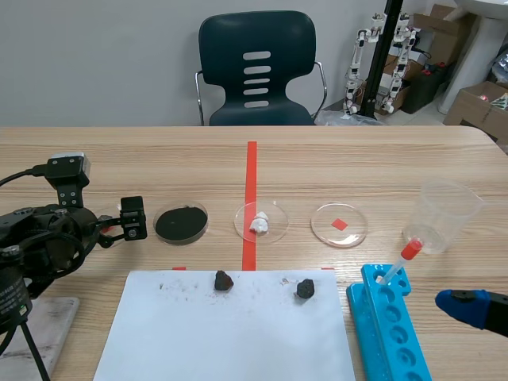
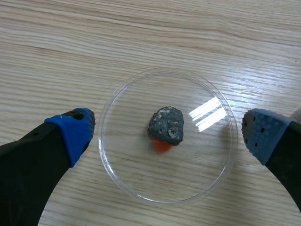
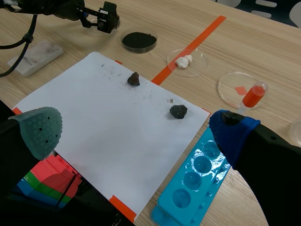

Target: Return to the home posture

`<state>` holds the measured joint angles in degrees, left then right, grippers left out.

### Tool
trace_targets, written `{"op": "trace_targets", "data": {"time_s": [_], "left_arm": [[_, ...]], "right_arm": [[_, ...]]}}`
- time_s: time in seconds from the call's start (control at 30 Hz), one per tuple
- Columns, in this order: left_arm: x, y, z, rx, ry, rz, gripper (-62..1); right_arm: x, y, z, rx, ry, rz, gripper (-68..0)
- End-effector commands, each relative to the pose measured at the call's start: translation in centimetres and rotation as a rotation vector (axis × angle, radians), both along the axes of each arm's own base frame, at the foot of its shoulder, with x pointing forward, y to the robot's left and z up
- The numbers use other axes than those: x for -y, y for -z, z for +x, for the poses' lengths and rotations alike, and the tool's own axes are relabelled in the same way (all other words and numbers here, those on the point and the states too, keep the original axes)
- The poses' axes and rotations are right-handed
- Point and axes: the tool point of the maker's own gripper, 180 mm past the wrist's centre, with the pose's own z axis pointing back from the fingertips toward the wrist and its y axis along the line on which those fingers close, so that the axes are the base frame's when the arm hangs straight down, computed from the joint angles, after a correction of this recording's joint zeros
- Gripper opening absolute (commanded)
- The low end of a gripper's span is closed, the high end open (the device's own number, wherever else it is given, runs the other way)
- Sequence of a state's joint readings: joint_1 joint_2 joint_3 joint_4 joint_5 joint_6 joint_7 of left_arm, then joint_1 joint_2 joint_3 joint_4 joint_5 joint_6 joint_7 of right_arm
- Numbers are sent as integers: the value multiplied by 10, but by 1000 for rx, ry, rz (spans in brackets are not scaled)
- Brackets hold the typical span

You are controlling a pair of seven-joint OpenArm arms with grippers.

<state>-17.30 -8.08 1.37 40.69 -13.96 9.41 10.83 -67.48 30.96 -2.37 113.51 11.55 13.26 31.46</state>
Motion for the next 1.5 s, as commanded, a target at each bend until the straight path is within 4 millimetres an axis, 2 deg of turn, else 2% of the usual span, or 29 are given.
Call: {"op": "trace_targets", "data": {"time_s": [0.0,0.77,1.03,1.17,1.3,1.47], "left_arm": [[-4,-14,11,44,2,12,14],[-4,-15,11,45,4,18,14],[-12,-19,10,48,28,81,14],[-17,-28,4,70,65,105,14],[-21,-41,-10,99,105,144,14],[-5,-57,-40,134,242,173,14]], "right_arm": [[-3,-11,4,33,0,25,4],[-3,-11,4,33,0,25,4],[-3,-11,4,33,0,25,4],[-3,-11,4,33,0,25,4],[-3,-11,4,33,0,25,4],[-3,-11,4,33,0,25,4]]}}
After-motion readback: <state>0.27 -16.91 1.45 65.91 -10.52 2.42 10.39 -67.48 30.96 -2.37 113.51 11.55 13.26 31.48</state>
